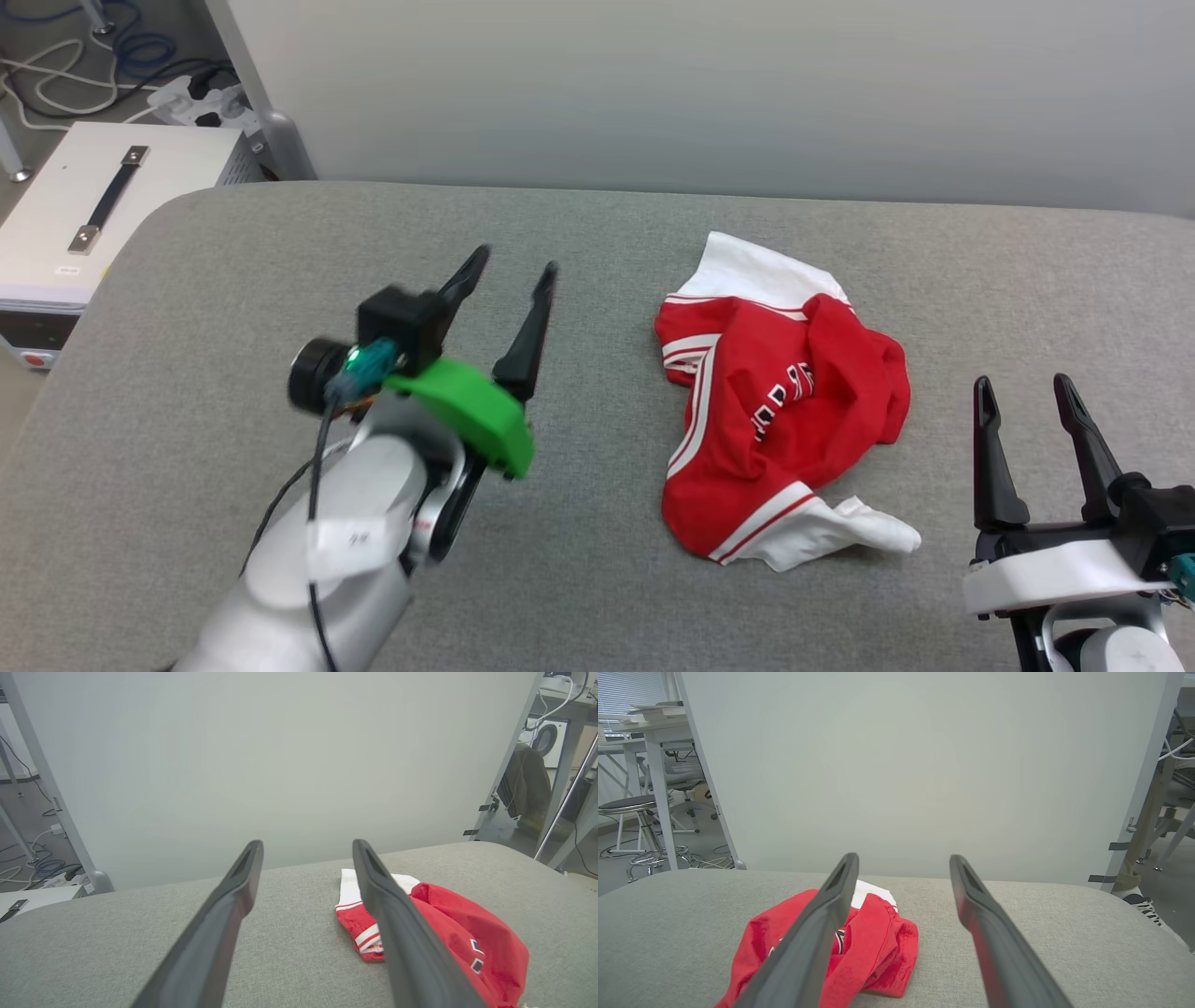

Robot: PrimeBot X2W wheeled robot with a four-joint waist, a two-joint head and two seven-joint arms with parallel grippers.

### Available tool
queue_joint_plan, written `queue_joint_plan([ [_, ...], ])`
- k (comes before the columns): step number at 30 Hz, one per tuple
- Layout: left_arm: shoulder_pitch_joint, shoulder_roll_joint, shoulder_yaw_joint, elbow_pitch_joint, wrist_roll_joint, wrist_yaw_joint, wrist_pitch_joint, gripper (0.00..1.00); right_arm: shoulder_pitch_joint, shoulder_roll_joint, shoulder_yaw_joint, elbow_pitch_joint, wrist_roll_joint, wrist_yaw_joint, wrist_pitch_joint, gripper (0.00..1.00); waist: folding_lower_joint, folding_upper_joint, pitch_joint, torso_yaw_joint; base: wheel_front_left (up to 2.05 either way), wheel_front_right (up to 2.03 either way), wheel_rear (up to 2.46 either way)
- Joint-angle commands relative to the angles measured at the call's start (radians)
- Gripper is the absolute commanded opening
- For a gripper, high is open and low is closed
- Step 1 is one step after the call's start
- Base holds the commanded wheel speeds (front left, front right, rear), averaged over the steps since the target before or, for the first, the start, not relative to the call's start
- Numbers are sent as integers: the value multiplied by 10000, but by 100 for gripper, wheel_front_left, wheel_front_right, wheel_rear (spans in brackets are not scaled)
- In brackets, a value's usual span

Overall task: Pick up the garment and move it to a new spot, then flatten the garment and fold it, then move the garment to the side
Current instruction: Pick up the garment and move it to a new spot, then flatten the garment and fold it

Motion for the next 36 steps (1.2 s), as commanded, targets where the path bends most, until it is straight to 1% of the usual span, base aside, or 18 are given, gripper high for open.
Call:
queue_joint_plan([
  [1,536,115,291,-411,274,80,-53,100,184,-14,1,2,-82,-9,-47,100,0,0,-32,75,0,0,0],
  [2,982,228,637,-798,514,154,-56,100,205,-14,2,-9,-79,-9,-47,100,0,0,-28,84,0,0,0],
  [4,1873,283,1313,-1485,894,214,-58,100,239,-14,6,-18,-75,-9,-47,100,0,0,-22,94,0,0,0],
  [6,2678,291,1841,-2093,1413,122,-59,100,264,-14,11,-10,-65,-9,-47,100,0,0,-17,91,0,0,0],
  [9,3681,-6,2793,-2870,1961,-10,-60,100,307,-14,25,23,-52,-9,-47,100,0,0,-32,81,0,0,0],
  [10,4454,-333,3499,-3331,2663,-370,-61,100,355,-14,16,70,-35,-9,-47,100,0,0,-50,82,0,0,0],
  [13,4813,-585,3813,-3448,3335,-701,-61,100,374,-14,25,110,-29,-9,-47,100,0,0,-51,76,0,0,0],
  [20,5053,-1378,4620,-3321,3954,-1361,-62,100,330,-14,77,186,-24,-9,-47,100,0,0,-2,17,0,0,0],
  [24,5063,-1670,4967,-3296,4208,-1619,-62,100,323,-14,155,162,-132,-9,-47,100,0,0,70,-26,0,0,0],
  [28,5060,-1885,5202,-3256,4382,-1795,-62,100,304,-119,567,91,-666,-9,11,100,0,0,183,-25,0,0,0],
  [30,5051,-1970,5273,-3210,4444,-1858,-62,100,263,-414,904,90,-655,-9,434,100,0,0,237,3,0,0,0],
  [33,5036,-2080,5338,-3141,4505,-1925,-62,100,222,-1037,1672,-18,-120,-9,1590,100,0,0,323,73,0,0,0],
  [36,5017,-2183,5360,-3040,4525,-1969,-62,100,197,-1851,2619,-237,733,-9,3404,100,0,0,448,173,0,0,0],
])
